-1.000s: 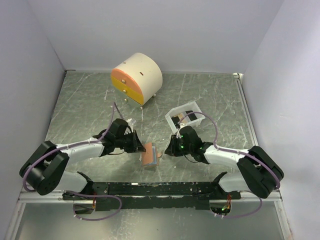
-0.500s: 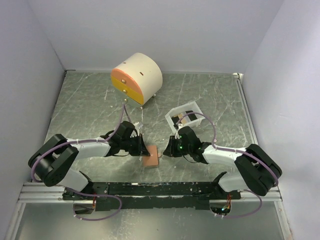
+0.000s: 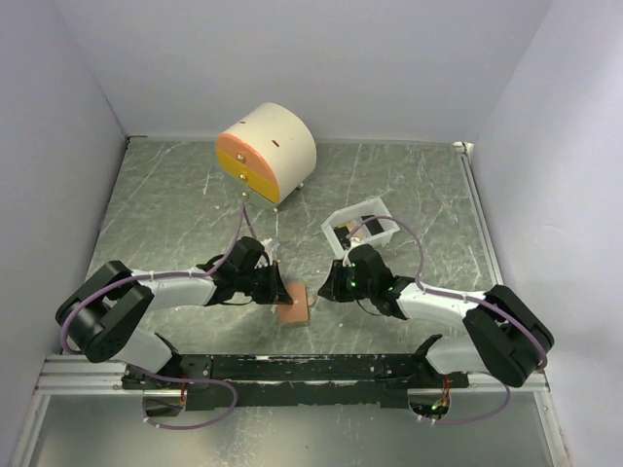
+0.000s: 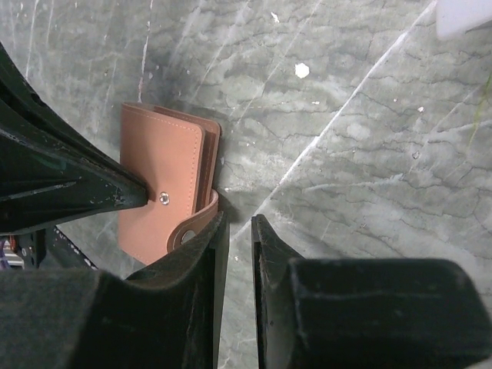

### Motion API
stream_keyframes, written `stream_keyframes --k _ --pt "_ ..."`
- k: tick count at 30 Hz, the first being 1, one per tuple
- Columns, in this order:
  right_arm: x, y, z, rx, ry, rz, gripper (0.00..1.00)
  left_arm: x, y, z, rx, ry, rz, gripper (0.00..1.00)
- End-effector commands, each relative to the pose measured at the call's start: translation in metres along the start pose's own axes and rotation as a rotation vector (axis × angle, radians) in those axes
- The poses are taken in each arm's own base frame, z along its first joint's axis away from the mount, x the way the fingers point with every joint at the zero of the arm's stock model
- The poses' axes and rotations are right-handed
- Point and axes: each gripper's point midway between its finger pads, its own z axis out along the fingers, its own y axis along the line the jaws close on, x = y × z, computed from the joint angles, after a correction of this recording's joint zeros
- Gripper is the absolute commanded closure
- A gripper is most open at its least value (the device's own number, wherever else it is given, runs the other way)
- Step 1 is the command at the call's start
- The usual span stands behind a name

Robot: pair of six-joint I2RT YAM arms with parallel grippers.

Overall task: Put the credit cards into the card holder
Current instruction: Close the card holder at the center of the board.

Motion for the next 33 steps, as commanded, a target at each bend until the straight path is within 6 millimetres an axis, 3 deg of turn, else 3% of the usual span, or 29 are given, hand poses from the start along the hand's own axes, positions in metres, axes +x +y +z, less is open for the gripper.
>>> stream_keyframes --k 1,14,33 --pt "-0.007 0.013 0.004 -0.049 -0.015 0.015 0.82 -0.003 0.003 0.001 -0.022 -0.028 0.019 0.85" --pt "-0.002 0.029 0.01 -0.138 0.008 0.033 0.82 -0.002 0.006 0.001 -0.032 -0.033 0.012 0.84" --pt "0.009 0.036 0.016 -0.142 0.033 0.046 0.82 -0.003 0.005 0.0 -0.028 -0.038 0.009 0.84"
